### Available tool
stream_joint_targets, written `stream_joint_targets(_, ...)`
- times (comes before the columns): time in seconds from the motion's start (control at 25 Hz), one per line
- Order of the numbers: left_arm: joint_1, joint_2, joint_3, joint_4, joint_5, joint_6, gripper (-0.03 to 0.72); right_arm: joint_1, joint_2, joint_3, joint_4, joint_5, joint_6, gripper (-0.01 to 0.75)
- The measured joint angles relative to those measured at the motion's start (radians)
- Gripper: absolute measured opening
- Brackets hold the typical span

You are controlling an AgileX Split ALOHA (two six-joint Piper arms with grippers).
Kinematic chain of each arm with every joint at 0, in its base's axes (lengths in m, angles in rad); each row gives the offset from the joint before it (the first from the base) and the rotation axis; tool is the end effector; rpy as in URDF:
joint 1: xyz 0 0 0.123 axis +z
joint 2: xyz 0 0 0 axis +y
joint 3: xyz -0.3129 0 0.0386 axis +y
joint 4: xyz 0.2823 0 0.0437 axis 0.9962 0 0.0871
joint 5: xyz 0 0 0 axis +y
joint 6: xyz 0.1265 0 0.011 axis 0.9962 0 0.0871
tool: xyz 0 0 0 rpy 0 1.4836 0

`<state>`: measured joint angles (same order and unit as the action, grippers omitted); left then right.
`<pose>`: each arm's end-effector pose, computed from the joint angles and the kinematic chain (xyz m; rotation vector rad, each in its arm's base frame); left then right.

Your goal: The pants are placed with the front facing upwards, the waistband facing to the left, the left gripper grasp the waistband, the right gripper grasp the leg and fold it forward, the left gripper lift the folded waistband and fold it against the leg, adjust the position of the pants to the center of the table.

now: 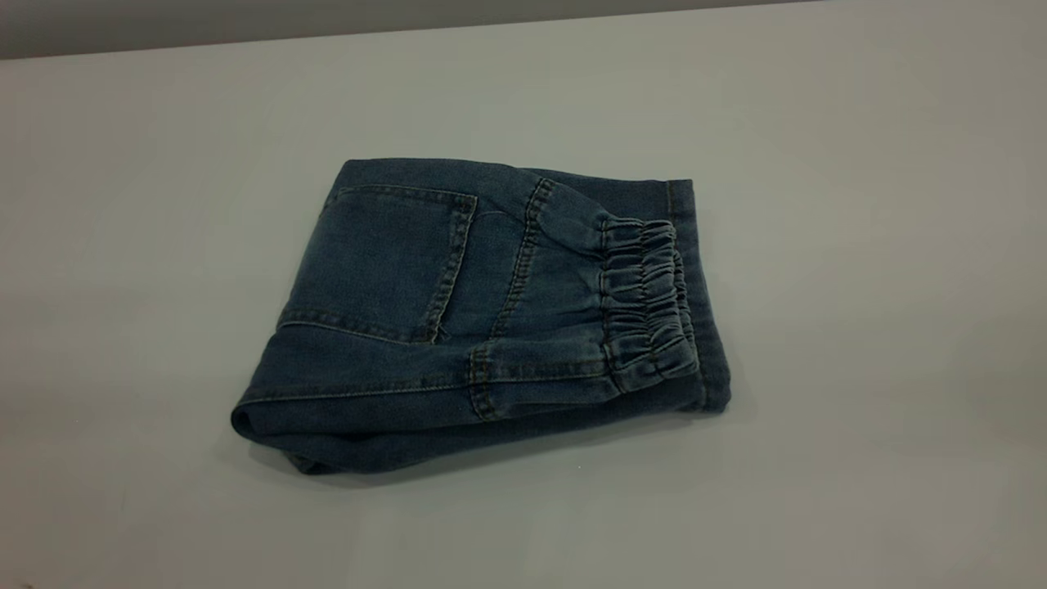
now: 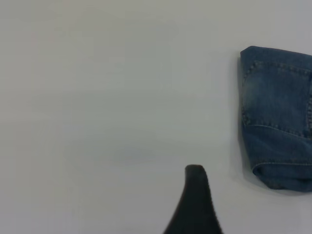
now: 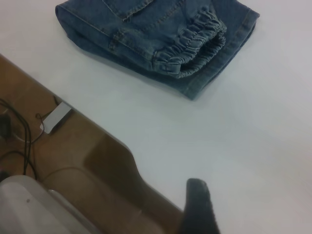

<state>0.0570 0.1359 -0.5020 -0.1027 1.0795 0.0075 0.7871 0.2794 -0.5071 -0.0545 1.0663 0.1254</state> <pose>0.0463 -0.0089 0.2716 -0.0567 2.1926 -0.0904 0.0521 0.0437 0.2661 -0.7707 2.2234 0.3877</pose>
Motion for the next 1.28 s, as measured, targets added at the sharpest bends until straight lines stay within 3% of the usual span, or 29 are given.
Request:
stream_joint_targets(0.12, 0.0, 0.0, 0.0, -0.001, 0.0, 0.001, 0.519, -0.027, 0.0, 0.0, 0.003, 0.001, -0.005, 0.451)
stream_joint_targets(0.24, 0.0, 0.0, 0.0, -0.001, 0.0, 0.002, 0.519, -0.125, 0.0, 0.0, 0.005, 0.001, -0.006, 0.451)
stream_joint_targets(0.56, 0.0, 0.0, 0.0, -0.001, 0.0, 0.002, 0.519, -0.613, -0.083, 0.0, 0.005, 0.001, -0.006, 0.451)
stream_joint_targets(0.68, 0.0, 0.0, 0.0, -0.001, 0.0, 0.002, 0.519, -0.726, -0.181, 0.0, 0.005, 0.001, -0.006, 0.451)
stream_joint_targets(0.76, 0.0, 0.0, 0.0, -0.001, 0.0, 0.002, 0.519, -0.764, -0.239, 0.0, 0.005, 0.003, -0.006, 0.451)
stream_joint_targets(1.0, -0.001, 0.0, 0.0, -0.001, 0.0, 0.002, 0.519, -0.77, -0.282, 0.0, 0.005, 0.003, -0.005, 0.451)
stream_joint_targets(1.28, -0.071, -0.055, 0.0, -0.002, 0.0, 0.002, 0.519, -0.77, -0.279, 0.0, 0.004, 0.001, -0.005, 0.451)
